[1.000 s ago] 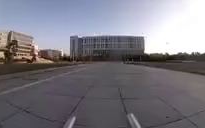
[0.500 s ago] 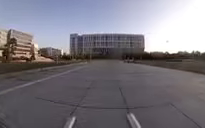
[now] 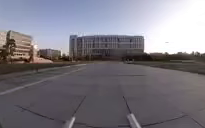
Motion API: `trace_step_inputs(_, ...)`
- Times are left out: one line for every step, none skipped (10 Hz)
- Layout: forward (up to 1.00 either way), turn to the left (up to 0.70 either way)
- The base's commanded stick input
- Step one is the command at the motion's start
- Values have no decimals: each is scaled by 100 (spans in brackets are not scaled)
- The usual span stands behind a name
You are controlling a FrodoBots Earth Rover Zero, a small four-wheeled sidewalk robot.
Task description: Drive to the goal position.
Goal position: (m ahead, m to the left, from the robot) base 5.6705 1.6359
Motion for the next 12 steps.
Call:
trace_step_inputs(70, 0)
trace_step_inputs(70, 0)
trace_step_inputs(70, 0)
trace_step_inputs(70, 0)
trace_step_inputs(70, 0)
trace_step_inputs(70, 0)
trace_step_inputs(70, 0)
trace_step_inputs(70, 0)
trace_step_inputs(70, 0)
trace_step_inputs(70, 0)
trace_step_inputs(70, 0)
trace_step_inputs(70, 0)
